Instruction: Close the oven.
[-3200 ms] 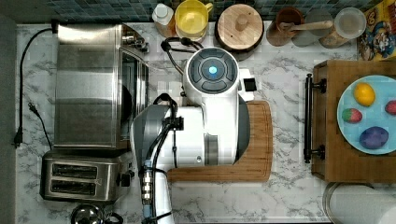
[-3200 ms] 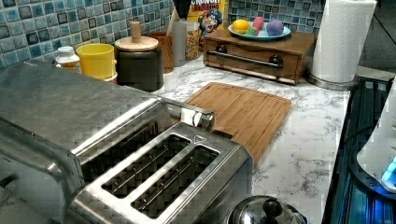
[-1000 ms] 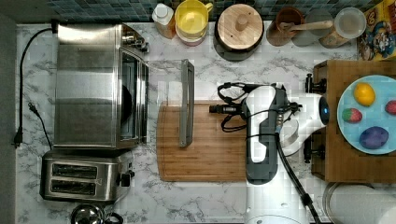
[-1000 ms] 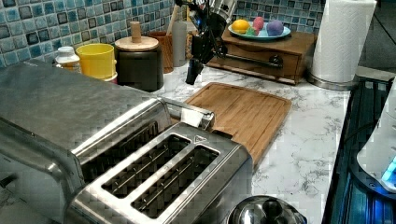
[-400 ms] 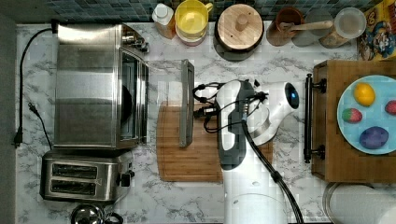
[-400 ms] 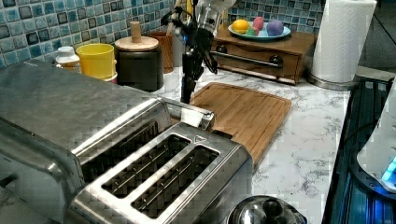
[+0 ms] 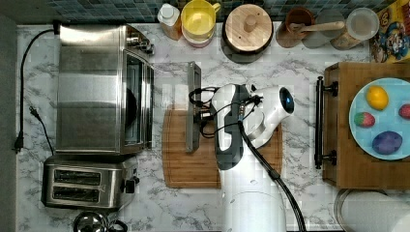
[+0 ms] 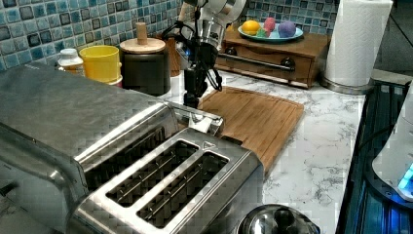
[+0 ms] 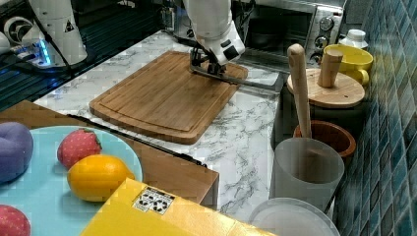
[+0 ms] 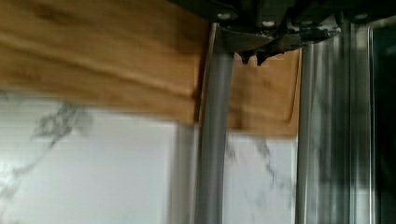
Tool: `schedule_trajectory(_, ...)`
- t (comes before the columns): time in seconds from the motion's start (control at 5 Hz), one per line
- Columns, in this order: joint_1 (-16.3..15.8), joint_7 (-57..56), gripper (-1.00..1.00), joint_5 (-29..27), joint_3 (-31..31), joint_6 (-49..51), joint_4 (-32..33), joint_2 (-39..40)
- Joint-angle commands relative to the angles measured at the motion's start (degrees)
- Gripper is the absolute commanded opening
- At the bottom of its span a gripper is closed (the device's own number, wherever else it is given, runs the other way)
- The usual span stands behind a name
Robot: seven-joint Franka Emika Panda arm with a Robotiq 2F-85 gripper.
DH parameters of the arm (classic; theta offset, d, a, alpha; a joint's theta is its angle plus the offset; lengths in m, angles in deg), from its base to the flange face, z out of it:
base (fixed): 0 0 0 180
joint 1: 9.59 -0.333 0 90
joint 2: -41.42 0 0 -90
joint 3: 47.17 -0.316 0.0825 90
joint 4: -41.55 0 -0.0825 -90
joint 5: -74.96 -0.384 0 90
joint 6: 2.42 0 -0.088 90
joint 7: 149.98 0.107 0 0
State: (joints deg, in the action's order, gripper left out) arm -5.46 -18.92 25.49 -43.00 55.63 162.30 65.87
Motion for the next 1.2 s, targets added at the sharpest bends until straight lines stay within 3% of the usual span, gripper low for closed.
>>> schedule_trajectory(0.2, 0.71, 5.69, -1.0, -2.52, -0.65, 3.08, -6.12, -0.18)
schedule_trajectory(0.6, 0.81, 6.68, -1.0, -4.73, -2.68, 5.89, -5.63, -3.53)
schedule_trajectory(0.8, -1.15, 8.16, -1.0, -4.12, -3.85, 6.72, -4.68, -8.23)
schedule_trajectory(1.2, -8.8, 12.19, -1.0, 0.81, -8.36, 0.37, -2.59, -16.25)
